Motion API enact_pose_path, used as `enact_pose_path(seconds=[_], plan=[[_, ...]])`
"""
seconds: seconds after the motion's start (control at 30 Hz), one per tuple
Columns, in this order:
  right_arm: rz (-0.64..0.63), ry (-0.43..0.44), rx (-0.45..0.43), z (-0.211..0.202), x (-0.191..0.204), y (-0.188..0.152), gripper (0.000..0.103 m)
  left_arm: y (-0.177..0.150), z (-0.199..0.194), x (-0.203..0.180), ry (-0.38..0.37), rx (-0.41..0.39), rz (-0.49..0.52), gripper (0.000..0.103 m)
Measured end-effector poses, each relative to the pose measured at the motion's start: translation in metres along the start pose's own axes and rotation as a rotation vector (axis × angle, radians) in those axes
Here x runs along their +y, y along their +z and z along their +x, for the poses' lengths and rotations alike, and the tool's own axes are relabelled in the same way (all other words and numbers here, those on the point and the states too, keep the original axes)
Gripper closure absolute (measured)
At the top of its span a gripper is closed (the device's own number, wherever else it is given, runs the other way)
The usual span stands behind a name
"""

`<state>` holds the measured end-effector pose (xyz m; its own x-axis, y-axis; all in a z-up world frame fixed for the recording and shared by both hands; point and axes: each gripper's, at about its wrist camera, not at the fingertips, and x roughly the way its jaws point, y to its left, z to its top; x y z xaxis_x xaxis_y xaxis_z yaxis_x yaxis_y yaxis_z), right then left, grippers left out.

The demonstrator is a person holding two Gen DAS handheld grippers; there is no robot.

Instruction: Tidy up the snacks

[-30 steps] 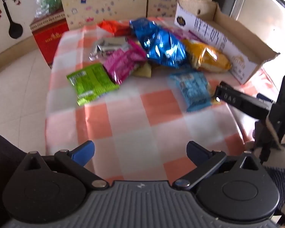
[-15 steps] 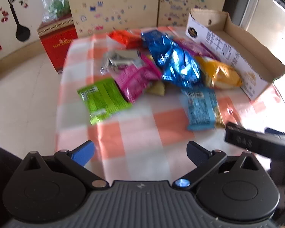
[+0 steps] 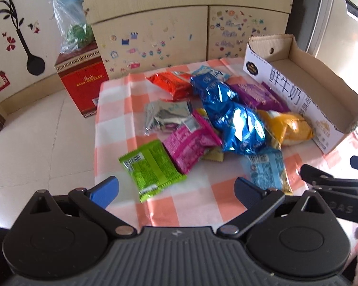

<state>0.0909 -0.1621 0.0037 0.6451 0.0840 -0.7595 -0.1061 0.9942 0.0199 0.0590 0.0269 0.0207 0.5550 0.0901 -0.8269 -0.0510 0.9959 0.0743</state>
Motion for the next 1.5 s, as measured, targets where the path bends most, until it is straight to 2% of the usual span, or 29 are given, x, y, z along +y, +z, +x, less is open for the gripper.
enact_pose_path(seconds=[0.17,0.33,0.43,0.67,0.87,1.2,1.33,1.5], plan=[[-0.057,0.031,0.024,0.000,0.005,0.016,0.000,0.015,-0.001,0.015,-0.022,-0.012,-0.043,0.001],[-0.073,0.032,0.051,0.008,0.014,0.032,0.000,0.035,0.007,0.024,0.031,-0.028,-0.058,0.001],[-0.038,0.048,0.042,0.014,0.012,0.039,0.000,0.039,0.017,0.029,0.031,-0.011,-0.073,0.001],[-0.013,0.027,0.053,0.029,0.012,0.042,0.000,0.035,0.030,0.028,0.011,0.002,-0.124,0.001],[-0.017,0.024,0.066,0.037,0.017,0.047,0.000,0.035,0.035,0.019,-0.003,0.023,-0.100,0.001],[-0.080,0.022,0.073,0.043,0.028,0.043,0.000,0.036,0.040,0.023,0.048,0.041,-0.104,0.001],[-0.103,0.004,0.053,0.043,0.032,0.040,0.000,0.035,0.042,0.022,0.048,0.049,-0.104,0.001],[-0.104,0.016,0.070,0.047,0.032,0.039,0.000,0.035,0.042,0.017,0.045,0.039,-0.084,0.001]])
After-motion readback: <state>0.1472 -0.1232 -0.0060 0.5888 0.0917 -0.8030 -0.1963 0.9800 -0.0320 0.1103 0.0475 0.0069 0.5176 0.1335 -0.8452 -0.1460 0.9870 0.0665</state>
